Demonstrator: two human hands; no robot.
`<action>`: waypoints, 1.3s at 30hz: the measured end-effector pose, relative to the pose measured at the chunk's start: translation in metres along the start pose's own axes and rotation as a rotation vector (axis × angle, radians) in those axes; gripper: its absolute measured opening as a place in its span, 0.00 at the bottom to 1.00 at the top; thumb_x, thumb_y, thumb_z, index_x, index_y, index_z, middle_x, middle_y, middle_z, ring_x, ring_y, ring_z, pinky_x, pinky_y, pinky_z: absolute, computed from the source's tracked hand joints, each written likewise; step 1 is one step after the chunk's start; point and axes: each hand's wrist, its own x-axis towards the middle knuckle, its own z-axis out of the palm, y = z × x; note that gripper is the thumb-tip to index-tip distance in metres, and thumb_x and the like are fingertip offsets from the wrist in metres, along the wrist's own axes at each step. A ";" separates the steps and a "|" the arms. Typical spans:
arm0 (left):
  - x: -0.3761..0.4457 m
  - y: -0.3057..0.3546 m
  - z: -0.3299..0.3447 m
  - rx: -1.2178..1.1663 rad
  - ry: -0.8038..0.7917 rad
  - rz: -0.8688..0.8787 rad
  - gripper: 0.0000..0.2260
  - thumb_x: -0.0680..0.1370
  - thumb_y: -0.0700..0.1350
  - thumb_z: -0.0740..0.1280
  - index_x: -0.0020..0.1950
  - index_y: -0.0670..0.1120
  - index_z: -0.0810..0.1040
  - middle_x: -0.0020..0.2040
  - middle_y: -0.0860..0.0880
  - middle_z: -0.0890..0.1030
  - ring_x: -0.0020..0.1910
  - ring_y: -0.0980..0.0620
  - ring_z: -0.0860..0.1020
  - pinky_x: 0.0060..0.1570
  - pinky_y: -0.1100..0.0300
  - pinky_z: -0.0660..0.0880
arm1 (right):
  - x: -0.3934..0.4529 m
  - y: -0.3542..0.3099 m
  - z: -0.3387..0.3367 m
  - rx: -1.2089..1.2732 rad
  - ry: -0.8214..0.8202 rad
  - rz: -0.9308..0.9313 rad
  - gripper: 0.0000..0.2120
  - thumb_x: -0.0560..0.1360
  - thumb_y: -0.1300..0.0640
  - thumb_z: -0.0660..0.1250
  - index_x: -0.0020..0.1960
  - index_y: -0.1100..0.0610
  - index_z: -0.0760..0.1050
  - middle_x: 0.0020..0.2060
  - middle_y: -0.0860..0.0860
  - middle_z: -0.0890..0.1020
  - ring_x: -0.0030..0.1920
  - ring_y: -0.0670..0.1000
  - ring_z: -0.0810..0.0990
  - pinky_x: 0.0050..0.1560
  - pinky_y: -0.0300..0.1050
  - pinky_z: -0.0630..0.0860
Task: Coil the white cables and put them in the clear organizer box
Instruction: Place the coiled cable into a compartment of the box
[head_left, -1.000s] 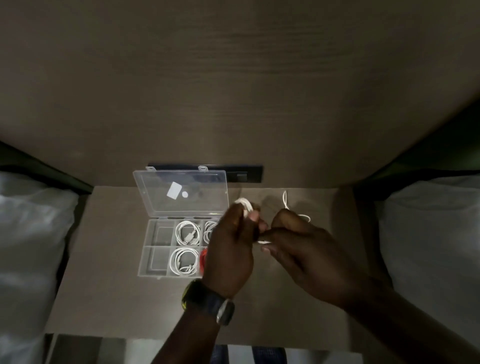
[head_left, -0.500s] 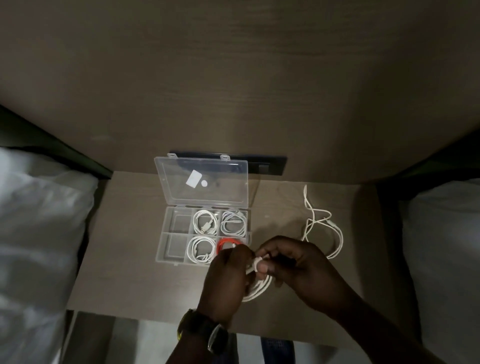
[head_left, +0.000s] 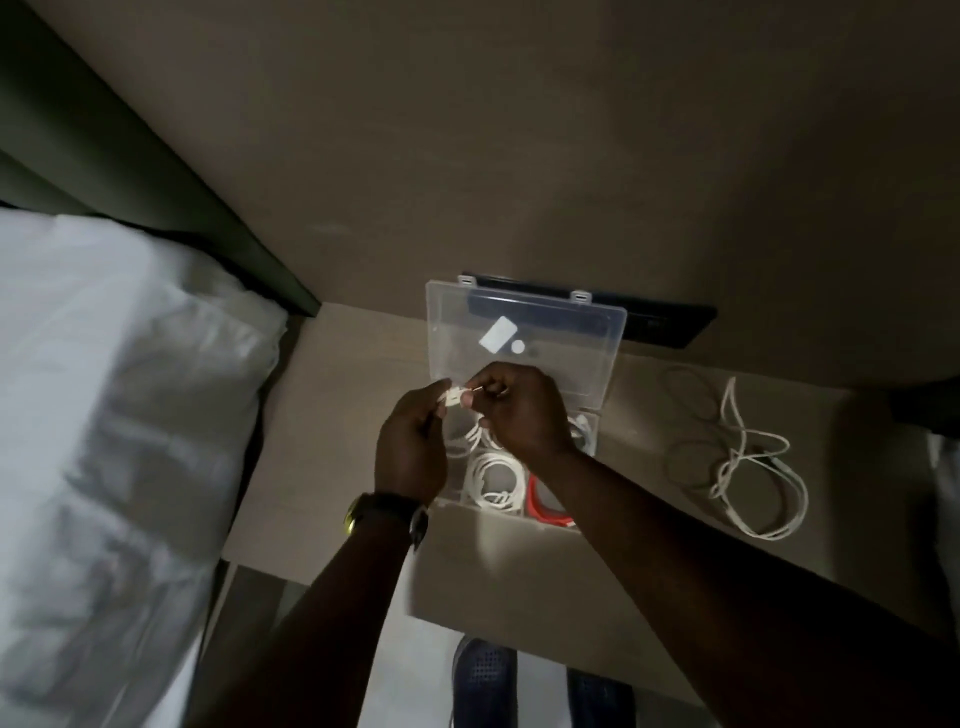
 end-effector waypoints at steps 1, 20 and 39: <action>0.008 -0.008 0.000 0.040 -0.012 0.011 0.17 0.78 0.31 0.61 0.63 0.41 0.80 0.58 0.41 0.83 0.57 0.43 0.80 0.57 0.64 0.70 | 0.007 0.006 0.008 -0.026 0.004 0.003 0.06 0.66 0.56 0.76 0.41 0.49 0.82 0.33 0.48 0.84 0.40 0.56 0.86 0.43 0.59 0.83; 0.017 -0.066 -0.004 0.162 -0.208 0.059 0.18 0.74 0.51 0.71 0.63 0.46 0.80 0.53 0.43 0.76 0.50 0.41 0.77 0.49 0.56 0.75 | 0.028 0.023 0.046 -0.897 -0.123 -0.366 0.06 0.75 0.57 0.65 0.41 0.57 0.77 0.38 0.54 0.83 0.40 0.59 0.80 0.44 0.50 0.76; 0.041 -0.054 0.002 0.401 -0.295 0.076 0.18 0.76 0.53 0.67 0.62 0.49 0.68 0.60 0.44 0.71 0.47 0.36 0.80 0.38 0.50 0.73 | -0.021 0.038 0.036 -1.189 -0.215 -0.330 0.31 0.73 0.41 0.65 0.71 0.55 0.69 0.73 0.51 0.73 0.63 0.65 0.75 0.55 0.58 0.75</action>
